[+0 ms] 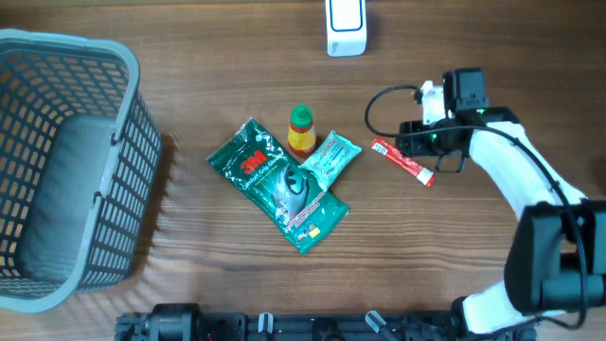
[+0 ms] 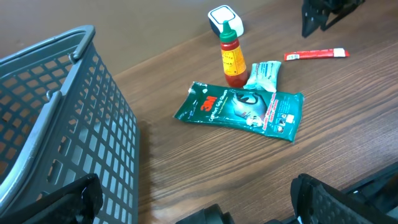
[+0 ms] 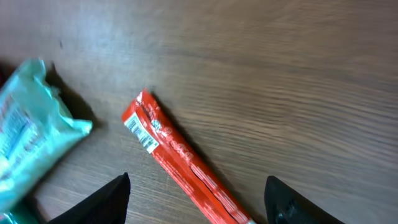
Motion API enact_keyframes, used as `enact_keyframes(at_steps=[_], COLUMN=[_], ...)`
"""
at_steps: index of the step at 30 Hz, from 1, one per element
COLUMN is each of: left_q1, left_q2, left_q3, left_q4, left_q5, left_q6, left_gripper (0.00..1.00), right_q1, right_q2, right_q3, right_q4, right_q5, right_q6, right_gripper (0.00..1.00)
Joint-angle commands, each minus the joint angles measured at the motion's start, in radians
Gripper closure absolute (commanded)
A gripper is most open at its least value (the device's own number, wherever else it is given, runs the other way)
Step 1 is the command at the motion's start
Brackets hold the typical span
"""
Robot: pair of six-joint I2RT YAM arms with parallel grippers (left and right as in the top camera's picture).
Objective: Scan the item barcode
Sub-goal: 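Grasp the red stick packet with right gripper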
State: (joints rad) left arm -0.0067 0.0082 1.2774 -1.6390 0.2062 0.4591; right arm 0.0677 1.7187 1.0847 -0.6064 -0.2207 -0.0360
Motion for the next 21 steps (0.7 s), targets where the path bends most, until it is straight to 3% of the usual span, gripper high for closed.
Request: enact_keyframes(at_steps=[1,8,12,14,21], left_q1=[-0.003,-0.003,-0.003,-0.003,-0.003], left_q2=[-0.003,-0.003,-0.003,-0.003,-0.003], left_q3=[0.001,0.001,0.001,0.001,0.001], left_q4=[0.003,0.003,0.003,0.003,0.003], left_q5=[-0.002,-0.002,-0.002,-0.002,-0.002], left_q6=[0.005,0.005,0.005,0.005,0.005], left_gripper=[0.00,0.00,0.00,0.00,0.00], right_q1=[-0.002,-0.002,-0.002,-0.002,-0.002], right_q2=[0.090,0.199,0.206,0.206,0.154], right_q3=[-0.037,-0.046,-0.047,-0.053,-0.021], right_q4=[0.034,0.009,-0.023,-0.027,-0.101], right_q5=[-0.039,0.010,0.010,0.009,-0.231], right_q6=[-0.095,-0.092,-0.092,-0.089,0.042], right_gripper=[0.42,0.71,0.81,0.96,0.96])
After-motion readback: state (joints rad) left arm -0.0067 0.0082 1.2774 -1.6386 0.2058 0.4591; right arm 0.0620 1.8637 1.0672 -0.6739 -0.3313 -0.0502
